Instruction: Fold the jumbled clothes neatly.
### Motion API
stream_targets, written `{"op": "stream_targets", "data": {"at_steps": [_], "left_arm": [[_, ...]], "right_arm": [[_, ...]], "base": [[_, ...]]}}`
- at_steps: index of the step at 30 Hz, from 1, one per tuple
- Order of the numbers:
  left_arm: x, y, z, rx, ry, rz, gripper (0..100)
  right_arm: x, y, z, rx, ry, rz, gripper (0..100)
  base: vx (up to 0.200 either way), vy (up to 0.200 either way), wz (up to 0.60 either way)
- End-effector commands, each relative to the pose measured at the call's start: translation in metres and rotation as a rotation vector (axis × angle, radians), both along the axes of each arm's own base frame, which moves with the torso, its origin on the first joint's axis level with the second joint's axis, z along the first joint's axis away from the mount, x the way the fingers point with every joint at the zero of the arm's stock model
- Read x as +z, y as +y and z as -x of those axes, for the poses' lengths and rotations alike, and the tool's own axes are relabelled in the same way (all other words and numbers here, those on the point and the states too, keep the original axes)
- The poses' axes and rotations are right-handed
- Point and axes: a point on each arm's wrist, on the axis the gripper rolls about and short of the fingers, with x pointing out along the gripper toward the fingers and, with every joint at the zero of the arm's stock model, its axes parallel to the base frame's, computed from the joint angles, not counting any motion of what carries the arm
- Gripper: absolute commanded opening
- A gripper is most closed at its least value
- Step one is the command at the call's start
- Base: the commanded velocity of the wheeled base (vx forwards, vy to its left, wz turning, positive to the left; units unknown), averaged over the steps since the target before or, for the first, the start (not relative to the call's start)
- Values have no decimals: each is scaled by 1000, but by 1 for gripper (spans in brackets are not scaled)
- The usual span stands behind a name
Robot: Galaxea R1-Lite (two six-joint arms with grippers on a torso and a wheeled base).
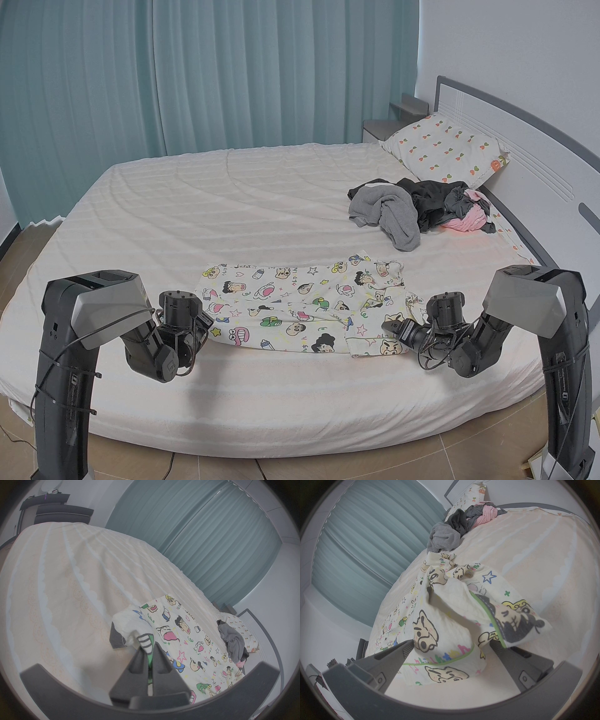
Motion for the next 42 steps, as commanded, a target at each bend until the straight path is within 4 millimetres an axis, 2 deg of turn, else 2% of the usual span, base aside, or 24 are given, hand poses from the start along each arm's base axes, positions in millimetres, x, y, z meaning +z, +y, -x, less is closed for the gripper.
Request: {"op": "stream_targets", "data": {"at_steps": [1,38,39,42], "left_arm": [[-1,0,0,1,2,0,0],[-2,0,0,0,4,-2,0],[-1,0,0,0,2,-2,0],[-1,0,0,0,1,-1,0]], "right_arm": [[-7,0,-2,18,1,17,100],[-7,6,-26,47,-90,39,100],[-7,7,-26,47,-92,39,0],[-7,6,-26,45,-95,39,0]], "base": [[0,0,0],[0,0,0],[0,0,0],[0,0,0]]}}
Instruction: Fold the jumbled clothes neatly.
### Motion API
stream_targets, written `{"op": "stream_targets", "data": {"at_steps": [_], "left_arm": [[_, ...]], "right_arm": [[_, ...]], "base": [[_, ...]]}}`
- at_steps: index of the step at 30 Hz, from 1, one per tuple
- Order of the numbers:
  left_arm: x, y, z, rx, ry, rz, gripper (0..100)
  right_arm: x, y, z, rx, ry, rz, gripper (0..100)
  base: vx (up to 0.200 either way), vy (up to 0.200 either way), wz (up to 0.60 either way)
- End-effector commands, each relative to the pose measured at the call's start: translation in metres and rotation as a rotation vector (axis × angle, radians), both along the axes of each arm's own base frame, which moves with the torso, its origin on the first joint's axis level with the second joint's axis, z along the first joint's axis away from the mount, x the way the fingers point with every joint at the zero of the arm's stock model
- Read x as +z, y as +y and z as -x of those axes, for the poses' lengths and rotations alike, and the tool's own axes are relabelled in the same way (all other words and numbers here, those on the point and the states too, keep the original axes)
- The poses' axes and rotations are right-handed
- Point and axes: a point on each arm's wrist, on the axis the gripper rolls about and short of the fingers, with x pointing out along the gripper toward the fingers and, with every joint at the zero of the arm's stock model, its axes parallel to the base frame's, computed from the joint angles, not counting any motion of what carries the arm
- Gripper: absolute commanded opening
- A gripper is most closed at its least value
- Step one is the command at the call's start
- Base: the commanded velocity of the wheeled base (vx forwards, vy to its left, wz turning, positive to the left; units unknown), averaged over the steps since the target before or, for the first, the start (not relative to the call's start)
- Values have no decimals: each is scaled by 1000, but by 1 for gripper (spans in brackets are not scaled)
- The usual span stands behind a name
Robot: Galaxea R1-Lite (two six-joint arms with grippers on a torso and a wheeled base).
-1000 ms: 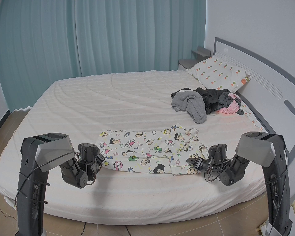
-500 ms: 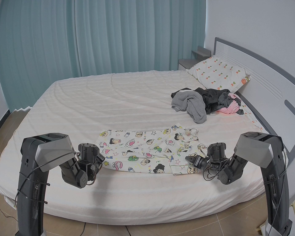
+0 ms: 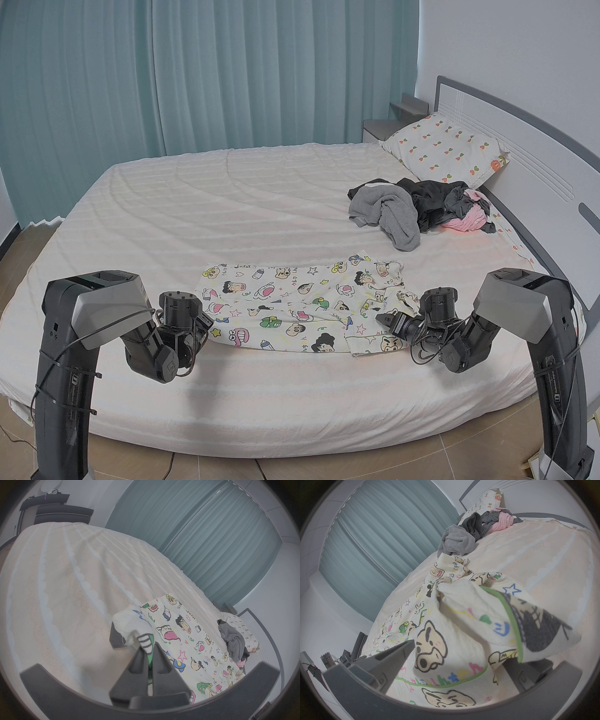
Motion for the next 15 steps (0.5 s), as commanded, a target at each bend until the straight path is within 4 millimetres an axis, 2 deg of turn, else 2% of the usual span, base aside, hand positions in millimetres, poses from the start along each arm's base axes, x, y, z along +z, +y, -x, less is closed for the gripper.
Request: {"op": "stream_targets", "data": {"at_steps": [1,10,15], "left_arm": [[-1,0,0,0,0,0,0],[-1,0,0,1,0,-2,0],[-4,-1,12,-10,20,-9,0]], "right_arm": [[-1,0,0,-2,-2,0,0],[-1,1,1,-6,-1,0,0],[7,0,4,-9,-32,-14,0]], "base": [[0,0,0],[0,0,0],[0,0,0]]}}
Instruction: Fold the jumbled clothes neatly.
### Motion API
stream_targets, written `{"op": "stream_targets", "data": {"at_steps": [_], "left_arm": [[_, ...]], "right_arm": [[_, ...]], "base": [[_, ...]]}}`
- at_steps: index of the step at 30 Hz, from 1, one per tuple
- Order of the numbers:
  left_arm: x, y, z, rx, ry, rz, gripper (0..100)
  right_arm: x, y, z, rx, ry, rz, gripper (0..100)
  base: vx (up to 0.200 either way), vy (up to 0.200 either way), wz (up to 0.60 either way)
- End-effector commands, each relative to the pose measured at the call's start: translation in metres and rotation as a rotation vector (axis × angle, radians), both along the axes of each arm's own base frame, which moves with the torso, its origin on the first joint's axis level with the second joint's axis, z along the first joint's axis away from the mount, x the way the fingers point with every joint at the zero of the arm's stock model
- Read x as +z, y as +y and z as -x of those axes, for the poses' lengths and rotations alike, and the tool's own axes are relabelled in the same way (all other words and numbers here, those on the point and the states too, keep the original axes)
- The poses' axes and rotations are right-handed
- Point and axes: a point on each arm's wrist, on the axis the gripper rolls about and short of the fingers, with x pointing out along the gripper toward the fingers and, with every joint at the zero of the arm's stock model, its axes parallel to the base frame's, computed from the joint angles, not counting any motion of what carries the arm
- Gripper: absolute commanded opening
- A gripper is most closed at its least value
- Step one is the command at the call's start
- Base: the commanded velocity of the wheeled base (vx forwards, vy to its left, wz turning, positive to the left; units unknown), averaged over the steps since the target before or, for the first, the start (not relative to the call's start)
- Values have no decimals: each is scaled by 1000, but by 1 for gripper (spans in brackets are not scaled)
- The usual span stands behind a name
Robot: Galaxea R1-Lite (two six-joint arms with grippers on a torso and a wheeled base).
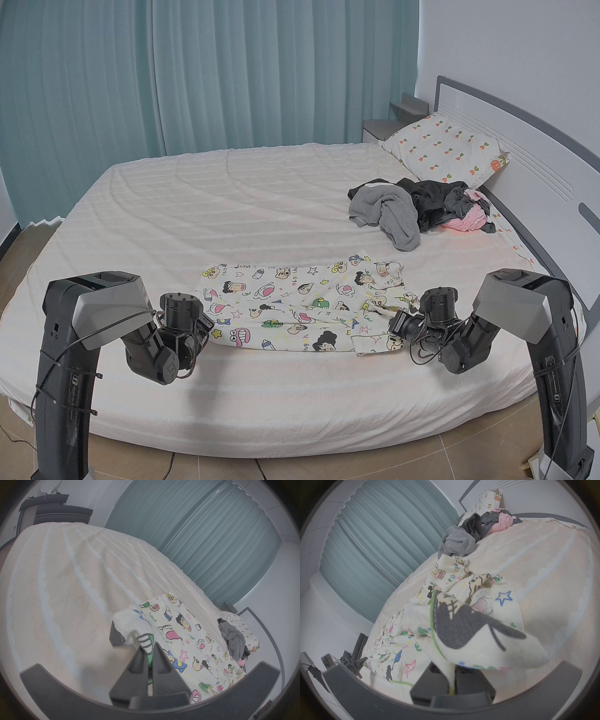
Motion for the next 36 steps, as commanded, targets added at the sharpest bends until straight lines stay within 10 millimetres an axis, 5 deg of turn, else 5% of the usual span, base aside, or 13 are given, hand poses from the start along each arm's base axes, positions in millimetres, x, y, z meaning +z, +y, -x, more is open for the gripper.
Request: {"op": "stream_targets", "data": {"at_steps": [1,20,36], "left_arm": [[-1,-1,9,-8,9,-4,0],[17,6,43,-45,62,-71,0],[20,6,102,-82,181,-92,0]], "right_arm": [[5,-1,5,-1,1,-3,0],[47,-8,43,-22,44,-48,0],[45,-7,100,25,172,-10,0]], "base": [[0,0,0],[0,0,0],[0,0,0]]}}
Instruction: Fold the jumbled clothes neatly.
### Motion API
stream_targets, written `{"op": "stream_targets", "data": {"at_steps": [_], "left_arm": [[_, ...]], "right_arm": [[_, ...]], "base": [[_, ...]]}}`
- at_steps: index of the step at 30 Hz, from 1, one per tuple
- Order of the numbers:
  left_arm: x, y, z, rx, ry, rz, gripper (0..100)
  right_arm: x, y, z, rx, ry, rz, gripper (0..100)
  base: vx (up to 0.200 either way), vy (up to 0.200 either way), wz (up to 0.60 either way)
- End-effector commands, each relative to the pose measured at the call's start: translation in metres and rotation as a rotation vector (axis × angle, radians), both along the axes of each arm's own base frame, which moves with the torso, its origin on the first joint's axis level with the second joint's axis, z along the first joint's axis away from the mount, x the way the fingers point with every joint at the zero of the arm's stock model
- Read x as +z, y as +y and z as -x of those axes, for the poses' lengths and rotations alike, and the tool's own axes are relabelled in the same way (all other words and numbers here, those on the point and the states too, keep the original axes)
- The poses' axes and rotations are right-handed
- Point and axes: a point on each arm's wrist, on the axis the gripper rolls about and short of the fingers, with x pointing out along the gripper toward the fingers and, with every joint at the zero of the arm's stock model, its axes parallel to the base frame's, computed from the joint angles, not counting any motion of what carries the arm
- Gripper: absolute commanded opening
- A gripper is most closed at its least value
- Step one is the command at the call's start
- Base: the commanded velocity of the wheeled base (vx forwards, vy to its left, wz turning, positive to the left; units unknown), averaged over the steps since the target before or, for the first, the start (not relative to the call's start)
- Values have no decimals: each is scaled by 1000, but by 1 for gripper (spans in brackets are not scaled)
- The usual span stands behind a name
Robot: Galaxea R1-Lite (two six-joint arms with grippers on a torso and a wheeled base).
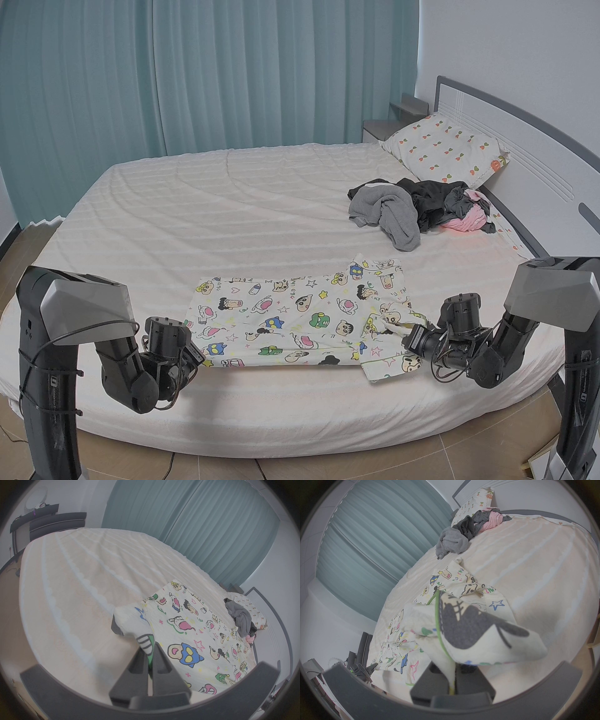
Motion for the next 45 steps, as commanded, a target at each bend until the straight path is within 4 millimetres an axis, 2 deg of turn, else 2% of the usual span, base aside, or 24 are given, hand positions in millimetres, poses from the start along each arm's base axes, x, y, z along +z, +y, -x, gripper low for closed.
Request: {"op": "stream_targets", "data": {"at_steps": [1,2,6,13,14,15,16,24,29,31,34,37,38,40,42,44,45], "left_arm": [[7,0,17,-12,15,-1,0],[4,0,26,-18,33,-5,0],[1,3,43,-21,59,-8,0],[-3,6,55,-17,95,-2,0],[-3,6,55,-18,97,-1,100],[-4,6,56,-21,102,1,100],[-4,6,57,-29,106,6,100],[0,8,60,-5,102,24,100],[15,16,60,20,52,45,100],[31,21,60,19,-4,81,100],[49,28,63,-15,-52,162,100],[61,36,64,-32,-80,291,100],[61,36,64,-32,-80,291,100],[63,43,67,-71,-64,403,100],[61,47,70,-102,-44,445,100],[61,47,70,-108,-43,451,100],[60,49,72,-135,-44,483,100]], "right_arm": [[3,3,18,25,25,5,0],[2,5,26,39,36,9,0],[0,6,37,54,41,14,0],[-4,6,41,59,48,14,0],[-4,6,41,58,48,13,0],[-4,6,41,58,51,14,0],[-4,6,43,58,56,15,100],[2,-3,58,37,79,9,100],[18,-23,62,-25,42,-7,100],[32,-35,65,-57,-10,-17,100],[54,-38,69,-55,-89,-27,100],[77,-35,71,-17,-174,-32,100],[77,-35,71,-17,-174,-32,100],[90,-21,72,72,-223,-39,100],[90,-10,67,124,-214,-38,100],[90,-9,66,129,-208,-36,100],[82,4,51,157,-150,-23,100]], "base": [[0,0,0],[0,0,0],[0,0,0],[0,0,0],[0,0,0],[0,0,0],[0,0,0],[0,0,0],[0,0,0],[0,0,0],[0,0,0],[0,0,0],[0,0,0],[0,0,0],[0,0,0],[0,0,0],[0,0,0]]}}
